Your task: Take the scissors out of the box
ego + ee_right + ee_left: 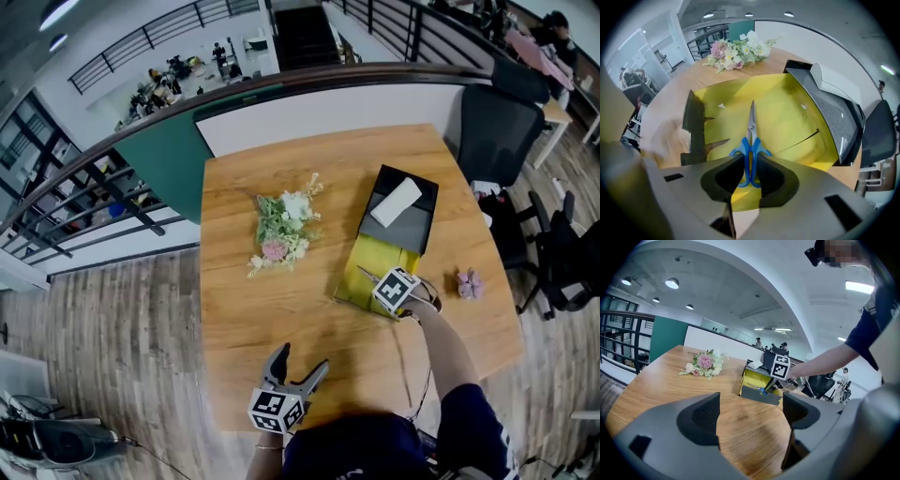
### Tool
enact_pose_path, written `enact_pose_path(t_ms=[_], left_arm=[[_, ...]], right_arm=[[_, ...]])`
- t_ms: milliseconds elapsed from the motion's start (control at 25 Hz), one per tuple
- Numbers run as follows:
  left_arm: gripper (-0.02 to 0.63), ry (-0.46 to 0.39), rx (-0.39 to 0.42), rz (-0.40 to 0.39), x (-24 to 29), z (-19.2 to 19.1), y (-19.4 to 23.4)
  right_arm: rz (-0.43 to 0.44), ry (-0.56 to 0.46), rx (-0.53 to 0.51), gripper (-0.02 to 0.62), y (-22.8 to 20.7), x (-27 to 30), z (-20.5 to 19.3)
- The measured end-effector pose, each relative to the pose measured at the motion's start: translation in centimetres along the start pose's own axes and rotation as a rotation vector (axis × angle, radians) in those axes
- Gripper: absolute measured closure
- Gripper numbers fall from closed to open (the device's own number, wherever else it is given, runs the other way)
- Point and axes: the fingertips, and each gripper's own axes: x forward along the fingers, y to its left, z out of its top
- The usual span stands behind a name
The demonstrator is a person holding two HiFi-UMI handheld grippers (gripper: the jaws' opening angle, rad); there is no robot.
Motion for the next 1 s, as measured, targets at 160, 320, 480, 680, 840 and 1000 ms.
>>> enact_pose_path(t_ms=[160,320,480,680,840,1000], left_arm=[[0.187,0.001,0.010,0.016,-0.6,0.0,-0.1],[0.187,-0.007,0.018,0.020,-1.0,0.0,-0.4],[0.187,-0.011,0.025,0.011,-1.1,-0.2,-1.0],[0.187,-0.018,0.043,-0.013,-1.0,-0.1,-2.1],[0.187,-0.023,0.054,-0.030,-1.0,-0.1,-2.8],[0.187,-0.027,0.053,-0.039,-1.0,-0.4,-3.2]], right_arm=[[-0.020,-0.057,-0.007,0.499,0.2,-0.2,0.3],[-0.063,-0.133,0.012,0.499,-0.1,-1.5,0.5],[-0.106,-0.239,0.014,0.499,-0.3,-3.6,1.2],[-0.155,-0.349,0.001,0.499,0.1,-6.9,1.9],[-0.196,-0.431,-0.019,0.499,0.7,-9.5,2.5],[-0.238,-0.510,-0.027,0.499,1.6,-12.0,2.6]])
